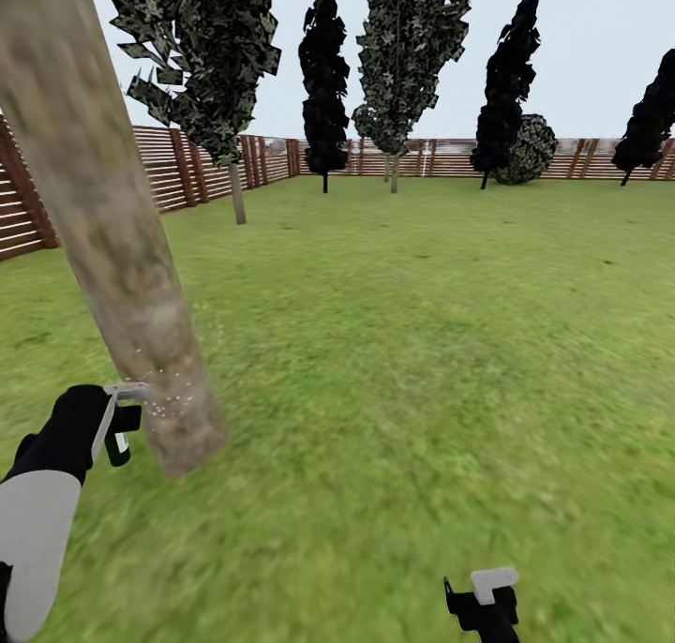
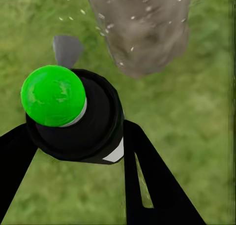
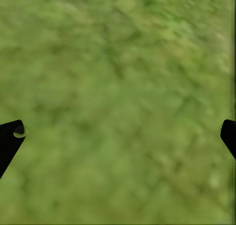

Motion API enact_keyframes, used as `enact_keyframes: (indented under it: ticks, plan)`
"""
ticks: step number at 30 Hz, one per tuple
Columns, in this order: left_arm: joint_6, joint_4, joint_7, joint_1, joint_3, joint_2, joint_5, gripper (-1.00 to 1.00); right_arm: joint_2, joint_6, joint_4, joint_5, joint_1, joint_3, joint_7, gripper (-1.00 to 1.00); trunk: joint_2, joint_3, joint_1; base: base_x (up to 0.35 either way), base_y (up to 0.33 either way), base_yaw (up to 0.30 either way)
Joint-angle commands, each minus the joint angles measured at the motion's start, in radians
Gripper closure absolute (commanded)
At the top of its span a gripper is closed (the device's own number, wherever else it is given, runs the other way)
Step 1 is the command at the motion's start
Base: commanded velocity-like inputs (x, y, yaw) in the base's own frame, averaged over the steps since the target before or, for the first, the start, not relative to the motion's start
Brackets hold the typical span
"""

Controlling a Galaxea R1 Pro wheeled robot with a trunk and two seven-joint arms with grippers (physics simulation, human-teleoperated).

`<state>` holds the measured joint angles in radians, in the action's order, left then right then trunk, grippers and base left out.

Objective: In the garden, pick up the pesticide atomizer on the floor and spray pesticide onto both trees until each tree trunk is fully covered.

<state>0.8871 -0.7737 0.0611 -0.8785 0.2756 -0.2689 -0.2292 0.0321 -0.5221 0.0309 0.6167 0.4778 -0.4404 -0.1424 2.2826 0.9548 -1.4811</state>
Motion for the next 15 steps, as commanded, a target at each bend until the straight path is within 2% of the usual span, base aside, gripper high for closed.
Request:
enact_keyframes:
  ticks: [1,7,15]
  plan:
    - [0.004,-0.002,0.006,-0.002,0.002,0.001,-0.009,1.0,0.0,-0.003,-0.002,0.011,0.001,-0.004,-0.006,-1.0,0.0,0.001,0.0,0.152,-0.235,0.0]
    - [0.004,-0.001,0.006,-0.002,0.003,0.002,-0.009,1.0,0.0,-0.003,-0.003,0.011,0.001,-0.004,-0.006,-1.0,0.0,0.001,0.0,0.099,-0.261,0.0]
    - [0.003,-0.001,0.006,-0.002,0.004,0.004,-0.007,1.0,0.0,-0.002,-0.003,0.011,0.001,-0.004,-0.006,-1.0,0.0,0.001,0.0,0.02,-0.272,0.025]
